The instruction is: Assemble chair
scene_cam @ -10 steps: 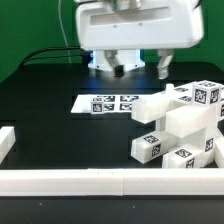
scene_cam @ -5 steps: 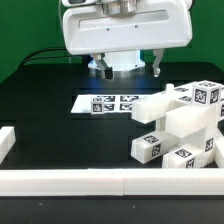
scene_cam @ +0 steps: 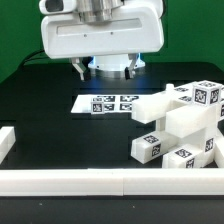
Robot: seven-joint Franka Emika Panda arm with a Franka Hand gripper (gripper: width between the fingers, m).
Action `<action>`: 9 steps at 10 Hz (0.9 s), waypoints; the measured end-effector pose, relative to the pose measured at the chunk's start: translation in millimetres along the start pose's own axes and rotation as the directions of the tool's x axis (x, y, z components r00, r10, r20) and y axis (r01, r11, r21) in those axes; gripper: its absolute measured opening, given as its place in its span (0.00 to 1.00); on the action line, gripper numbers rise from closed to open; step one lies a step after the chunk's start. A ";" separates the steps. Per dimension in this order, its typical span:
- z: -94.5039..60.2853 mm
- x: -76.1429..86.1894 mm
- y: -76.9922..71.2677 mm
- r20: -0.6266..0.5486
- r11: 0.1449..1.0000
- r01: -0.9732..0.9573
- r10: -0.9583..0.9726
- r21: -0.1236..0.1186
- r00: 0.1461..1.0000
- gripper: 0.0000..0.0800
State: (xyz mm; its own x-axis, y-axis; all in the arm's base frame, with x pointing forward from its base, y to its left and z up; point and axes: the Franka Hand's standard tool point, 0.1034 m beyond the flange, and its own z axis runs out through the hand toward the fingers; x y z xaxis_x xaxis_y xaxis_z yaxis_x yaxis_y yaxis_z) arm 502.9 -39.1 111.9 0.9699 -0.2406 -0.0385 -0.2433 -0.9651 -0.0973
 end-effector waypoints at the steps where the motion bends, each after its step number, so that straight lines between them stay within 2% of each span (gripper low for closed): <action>1: 1.4 -3.0 0.2 0.021 1.000 0.000 0.000 0.002 1.000 0.81; 2: 4.5 -10.8 3.5 0.117 1.000 0.013 -0.015 0.015 0.993 0.81; 4: 26.5 -30.4 32.1 0.233 0.999 0.047 -0.043 -0.012 0.971 0.81; 6: 34.7 -44.0 33.8 0.320 0.995 0.098 -0.089 -0.014 0.943 0.81; 7: 33.1 -45.2 33.4 0.395 0.996 0.089 -0.080 -0.004 0.915 0.81; 8: 34.7 -39.7 33.5 0.420 0.996 0.089 -0.078 -0.006 0.904 0.81; 9: 38.0 -45.4 34.9 0.472 0.997 0.083 -0.072 -0.003 0.879 0.81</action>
Offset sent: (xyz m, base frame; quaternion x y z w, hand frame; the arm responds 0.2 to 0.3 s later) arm -0.0566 -0.0384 -0.0370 -0.0469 -0.1695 -0.0632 0.9824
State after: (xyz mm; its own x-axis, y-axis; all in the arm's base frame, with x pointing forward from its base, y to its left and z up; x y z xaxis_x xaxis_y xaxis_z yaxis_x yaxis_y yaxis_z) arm 449.9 -57.9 72.5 0.8632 -0.0932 -0.4961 -0.1620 -0.9820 -0.0974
